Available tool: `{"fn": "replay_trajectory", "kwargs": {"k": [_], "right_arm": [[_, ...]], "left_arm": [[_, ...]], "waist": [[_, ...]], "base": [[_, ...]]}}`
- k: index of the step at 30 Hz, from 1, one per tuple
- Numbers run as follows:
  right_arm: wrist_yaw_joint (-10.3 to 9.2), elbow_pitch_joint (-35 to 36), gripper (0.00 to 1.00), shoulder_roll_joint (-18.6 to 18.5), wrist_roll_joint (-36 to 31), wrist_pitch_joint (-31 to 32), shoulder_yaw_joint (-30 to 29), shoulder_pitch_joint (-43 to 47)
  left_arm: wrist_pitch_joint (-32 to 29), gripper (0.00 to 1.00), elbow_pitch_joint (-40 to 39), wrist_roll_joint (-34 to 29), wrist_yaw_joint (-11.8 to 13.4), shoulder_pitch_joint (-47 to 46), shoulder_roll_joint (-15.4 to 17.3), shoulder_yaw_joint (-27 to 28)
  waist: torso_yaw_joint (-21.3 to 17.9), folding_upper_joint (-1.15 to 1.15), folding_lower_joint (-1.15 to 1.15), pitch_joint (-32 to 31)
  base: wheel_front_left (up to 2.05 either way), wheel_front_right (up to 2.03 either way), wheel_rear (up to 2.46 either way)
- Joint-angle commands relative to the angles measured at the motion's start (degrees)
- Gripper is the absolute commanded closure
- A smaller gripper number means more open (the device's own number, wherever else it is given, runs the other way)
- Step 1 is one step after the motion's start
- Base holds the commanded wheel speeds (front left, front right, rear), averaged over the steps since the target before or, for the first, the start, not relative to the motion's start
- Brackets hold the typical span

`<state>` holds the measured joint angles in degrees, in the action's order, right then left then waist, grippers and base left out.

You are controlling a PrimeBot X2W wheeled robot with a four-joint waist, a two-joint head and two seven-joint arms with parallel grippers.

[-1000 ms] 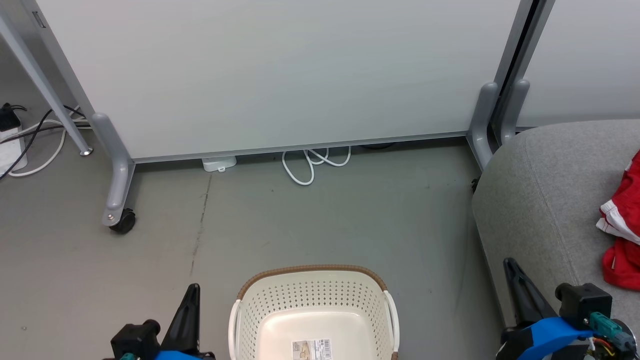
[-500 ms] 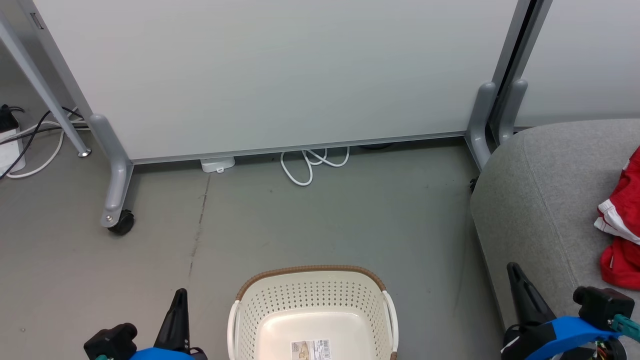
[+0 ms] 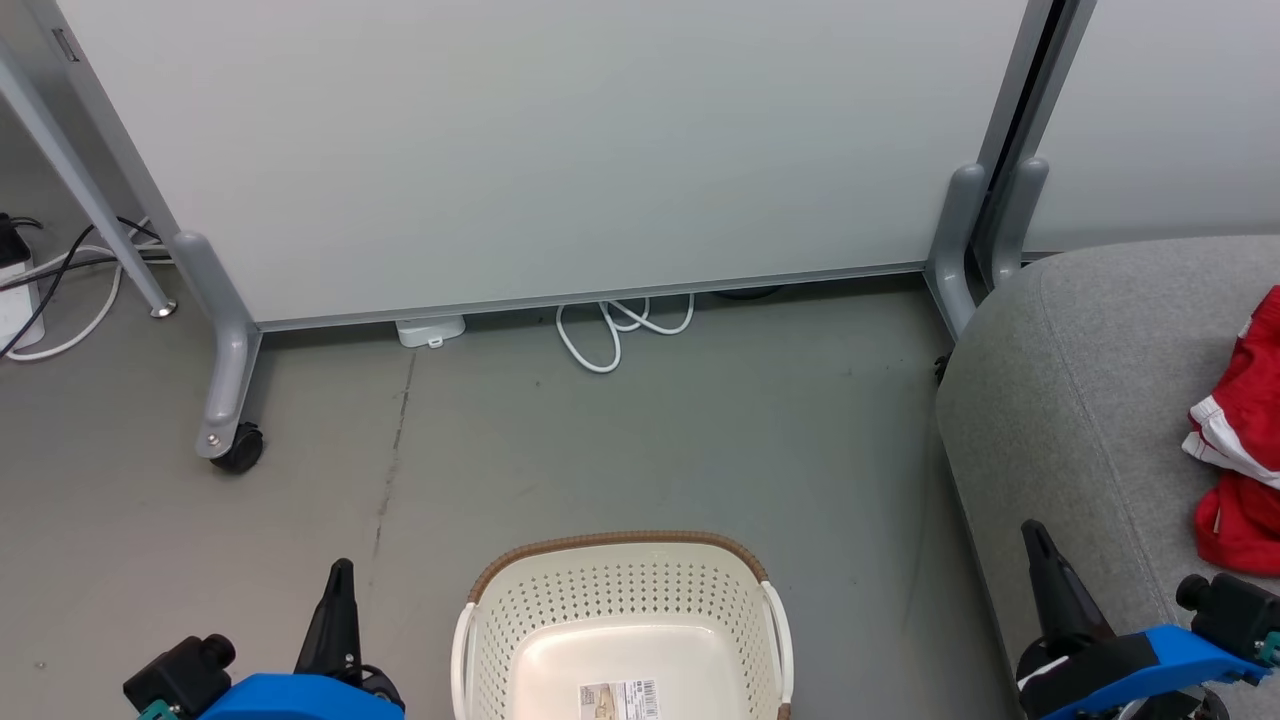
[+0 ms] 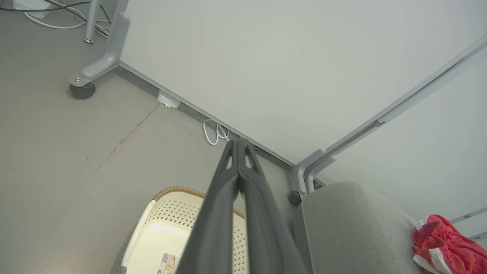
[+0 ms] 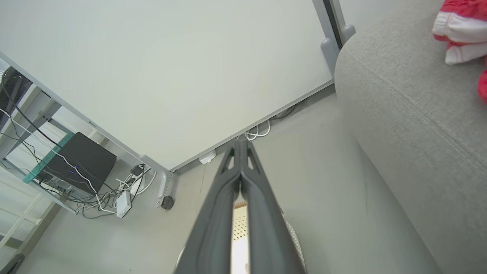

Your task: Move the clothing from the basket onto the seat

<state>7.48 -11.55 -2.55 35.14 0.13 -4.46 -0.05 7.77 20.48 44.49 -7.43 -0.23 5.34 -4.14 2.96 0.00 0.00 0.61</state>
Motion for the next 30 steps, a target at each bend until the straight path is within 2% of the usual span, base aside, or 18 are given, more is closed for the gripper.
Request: {"fn": "replay_trajectory", "kwargs": {"k": [1,30], "right_arm": [[0.01,0.62,1.0,-0.23,2.49,0.35,-0.24,-2.1],[0.02,-0.58,1.0,-0.33,23.83,2.79,-0.99,-3.91]], "left_arm": [[-0.46,1.0,-1.07,2.01,-0.02,-1.95,0.15,0.83],[-5.71,1.0,-3.31,20.08,-0.05,-3.68,-0.71,4.53]], "waist": [[-0.05,0.0,0.0,-0.01],[-0.9,0.0,0.0,-0.13]], "base": [[0.0,0.0,0.0],[0.0,0.0,0.0]]}}
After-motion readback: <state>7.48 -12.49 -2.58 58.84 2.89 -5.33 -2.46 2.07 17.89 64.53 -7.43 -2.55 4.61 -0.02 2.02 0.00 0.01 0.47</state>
